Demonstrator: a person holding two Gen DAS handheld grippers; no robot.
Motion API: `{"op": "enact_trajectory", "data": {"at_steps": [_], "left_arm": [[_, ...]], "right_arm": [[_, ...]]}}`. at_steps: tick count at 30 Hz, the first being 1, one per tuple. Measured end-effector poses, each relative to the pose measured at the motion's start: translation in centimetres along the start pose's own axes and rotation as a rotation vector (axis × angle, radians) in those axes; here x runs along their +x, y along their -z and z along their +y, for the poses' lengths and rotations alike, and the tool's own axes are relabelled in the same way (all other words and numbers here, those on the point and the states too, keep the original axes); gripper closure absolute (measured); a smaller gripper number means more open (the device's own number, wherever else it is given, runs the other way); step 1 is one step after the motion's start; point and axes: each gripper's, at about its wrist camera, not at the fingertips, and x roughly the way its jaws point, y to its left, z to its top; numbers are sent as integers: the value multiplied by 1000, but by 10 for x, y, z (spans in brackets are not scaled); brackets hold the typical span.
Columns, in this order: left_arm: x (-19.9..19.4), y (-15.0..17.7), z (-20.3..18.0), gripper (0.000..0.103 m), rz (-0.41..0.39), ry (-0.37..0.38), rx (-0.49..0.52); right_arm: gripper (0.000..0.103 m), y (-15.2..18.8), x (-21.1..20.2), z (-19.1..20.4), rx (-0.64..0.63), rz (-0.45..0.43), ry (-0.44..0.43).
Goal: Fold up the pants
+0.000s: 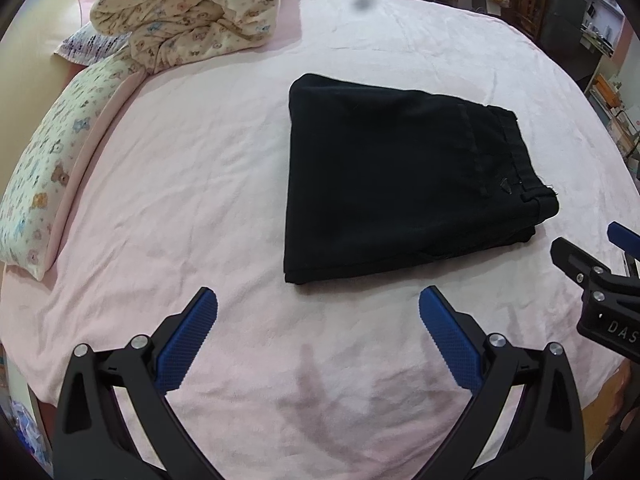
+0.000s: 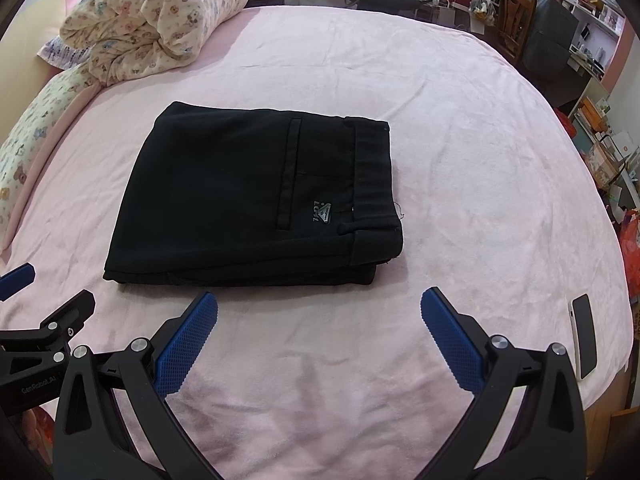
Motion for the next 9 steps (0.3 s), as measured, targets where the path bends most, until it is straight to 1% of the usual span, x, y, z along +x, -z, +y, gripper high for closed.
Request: {"op": "enact_trajectory", "data": {"at_steps": [4,9], "left_arm": [[1,-1,-1,2,3,32,2],[1,0,-4,2,4,26,7]], "right_arm": [[1,1,0,1,0,2,0],[1,1,1,1,0,2,0]]}}
